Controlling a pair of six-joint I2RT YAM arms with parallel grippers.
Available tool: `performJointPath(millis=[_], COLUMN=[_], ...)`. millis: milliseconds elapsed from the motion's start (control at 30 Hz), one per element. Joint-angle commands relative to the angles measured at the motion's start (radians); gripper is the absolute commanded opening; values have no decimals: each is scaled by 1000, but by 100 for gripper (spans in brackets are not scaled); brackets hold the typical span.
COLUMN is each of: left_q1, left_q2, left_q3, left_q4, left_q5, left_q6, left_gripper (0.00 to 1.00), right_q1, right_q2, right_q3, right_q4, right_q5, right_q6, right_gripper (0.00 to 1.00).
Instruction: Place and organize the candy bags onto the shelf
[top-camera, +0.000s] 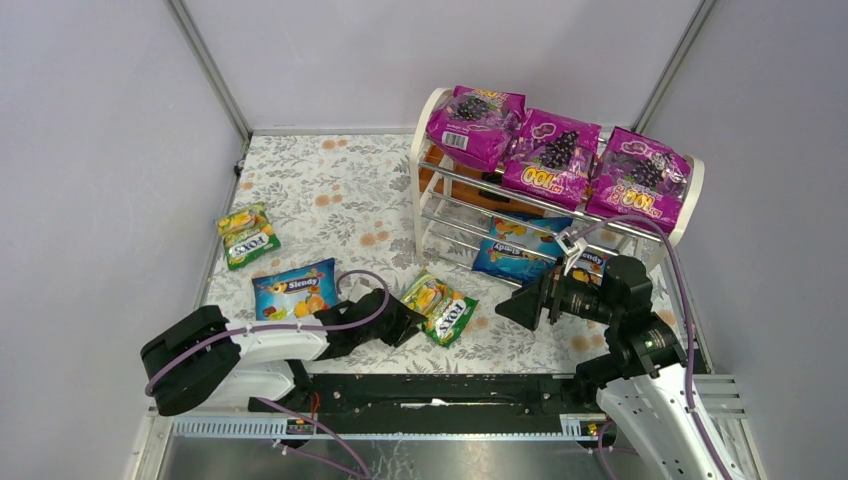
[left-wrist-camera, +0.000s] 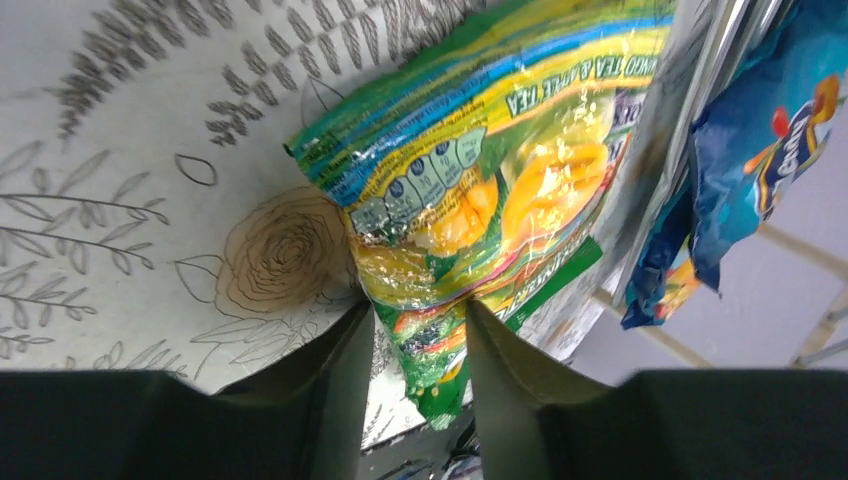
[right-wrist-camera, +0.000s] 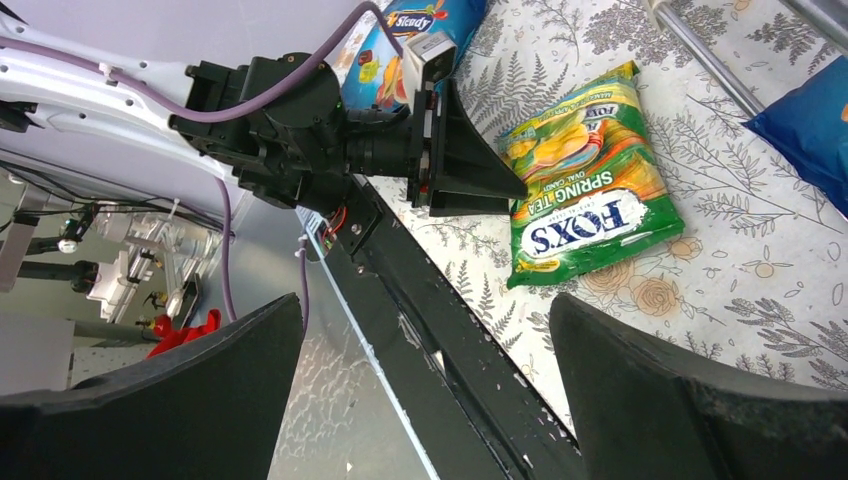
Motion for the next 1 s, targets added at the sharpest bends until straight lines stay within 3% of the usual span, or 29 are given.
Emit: performJointPath(millis=[0, 67, 200, 300, 400, 500, 600, 733, 767, 867, 967], left_q1=[-4, 1, 8, 43, 121, 256, 388, 450, 454, 454, 438], left_q2=[-26, -55, -120, -142, -126, -85, -34, 54, 59, 4, -100], left_q3=[-27, -40, -8, 41, 114, 130, 112, 118, 107, 16, -80], left_q4=[10, 21, -45, -57, -141, -153, -108, -47, -19, 93, 134], left_q5=[-132, -152, -177, -85, 94, 430, 680, 680, 658, 605, 509], left_q6=[12, 58, 239, 519, 789, 996, 1063, 981, 942, 835, 704], left_gripper=[38, 32, 10, 0, 0, 0, 0, 0, 5, 40, 51], right_q1=[0, 0, 0, 1, 1, 0, 1, 1, 1, 1, 0], right_q2=[14, 17, 8, 1, -13, -24, -24, -25, -28, -36, -42], right_q3=[15, 15, 14, 11, 11, 10, 9, 17, 20, 27, 23], right_q4=[-1, 7, 6, 1, 0, 1, 4, -3, -8, -27, -27], right_q5=[24, 16, 15, 14, 13, 9, 4, 3, 3, 6, 5], right_q6=[-32, -28, -28, -31, -32, -31, -29, -28, -30, -38, -37], right_gripper=[100, 100, 100, 100, 100, 100, 100, 100, 100, 100, 100])
